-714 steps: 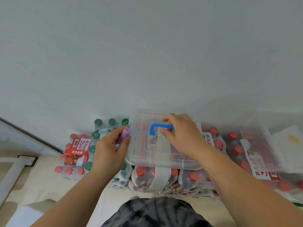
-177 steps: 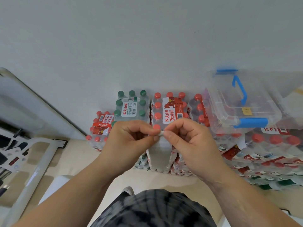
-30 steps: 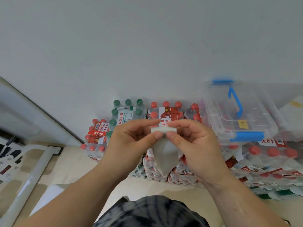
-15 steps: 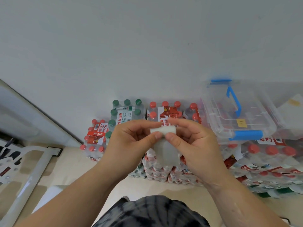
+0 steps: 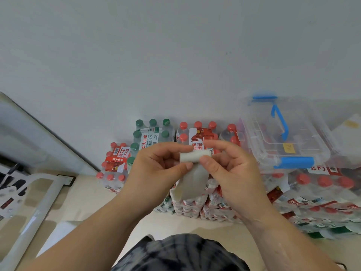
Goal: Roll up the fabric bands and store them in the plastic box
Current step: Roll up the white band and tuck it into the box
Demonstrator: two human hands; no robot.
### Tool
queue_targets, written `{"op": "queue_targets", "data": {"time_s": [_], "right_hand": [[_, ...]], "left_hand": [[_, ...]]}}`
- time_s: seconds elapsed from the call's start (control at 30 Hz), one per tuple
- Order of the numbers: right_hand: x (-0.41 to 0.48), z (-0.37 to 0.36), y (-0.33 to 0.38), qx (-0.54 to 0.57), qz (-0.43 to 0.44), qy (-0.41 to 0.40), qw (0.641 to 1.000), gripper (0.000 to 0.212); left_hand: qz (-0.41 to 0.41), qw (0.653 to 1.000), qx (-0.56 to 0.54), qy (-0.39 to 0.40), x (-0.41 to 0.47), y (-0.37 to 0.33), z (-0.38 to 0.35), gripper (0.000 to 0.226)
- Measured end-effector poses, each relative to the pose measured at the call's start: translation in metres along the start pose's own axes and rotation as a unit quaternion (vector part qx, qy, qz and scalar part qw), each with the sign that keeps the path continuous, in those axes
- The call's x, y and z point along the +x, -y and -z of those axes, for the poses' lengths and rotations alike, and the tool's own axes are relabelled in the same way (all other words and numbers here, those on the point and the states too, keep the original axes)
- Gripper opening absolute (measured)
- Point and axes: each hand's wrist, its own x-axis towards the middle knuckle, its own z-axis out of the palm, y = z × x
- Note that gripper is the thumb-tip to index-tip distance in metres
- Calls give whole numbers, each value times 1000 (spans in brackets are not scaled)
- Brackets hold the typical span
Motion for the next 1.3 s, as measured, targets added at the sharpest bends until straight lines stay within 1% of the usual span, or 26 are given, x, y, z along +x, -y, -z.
{"op": "queue_targets", "data": {"time_s": [0.07,0.13,0.27,0.37,0.47,0.53,0.63,0.7,0.77,0.83,0.9,1.03,1.1,1.13,1.23,1.3], "right_hand": [[1,0,0,-14,-2,-7,1000,22],[1,0,0,-15,-7,-6,1000,19],[-1,0,-3,-13,-9,8,1000,26],[-2,-2,-3,16,-34,0,999,30],[-1,-1,-1,-9,-42,-24,999,22],[-1,-1,1,-17,-38,-25,999,19],[-1,1,1,-5,-35,-13,999,21],[-2,1,-1,-8,-24,-5,1000,20],[-3,0,-3,7,-22,-8,1000,25],[-3,-2,-4,25,-30,-22,999,34],[-3,-3,-5,26,-32,-40,998,39],[-3,-3,-10,3,-25,-61,998,33],[-2,-3,-14,-9,-31,-57,998,24],[-1,-4,-17,-6,-38,-47,998,24],[2,-5,-20,8,-50,-21,999,41],[3,-4,-18,-1,-42,-13,999,46]], "left_hand": [[7,1000,1,7,0,1,0,32],[12,1000,-8,4,0,0,0,26],[34,999,-4,-37,1,-1,-2,28],[27,999,14,-30,1,-1,-2,22],[13,1000,14,-7,-1,-1,-1,20],[15,1000,6,1,-2,0,-1,23],[26,1000,1,-11,-2,-1,-3,27],[29,999,17,-18,-1,-2,-3,28],[26,999,18,-20,-1,-1,-3,24],[24,999,-4,-25,-1,0,-3,21],[24,999,-25,-29,-1,0,-3,20],[14,996,-23,-86,0,6,-6,14],[14,993,-33,-113,2,6,-7,12],[17,992,-39,-118,2,5,-8,11],[25,991,-63,-114,4,4,-8,7],[39,989,-85,-115,5,3,-8,12]]}}
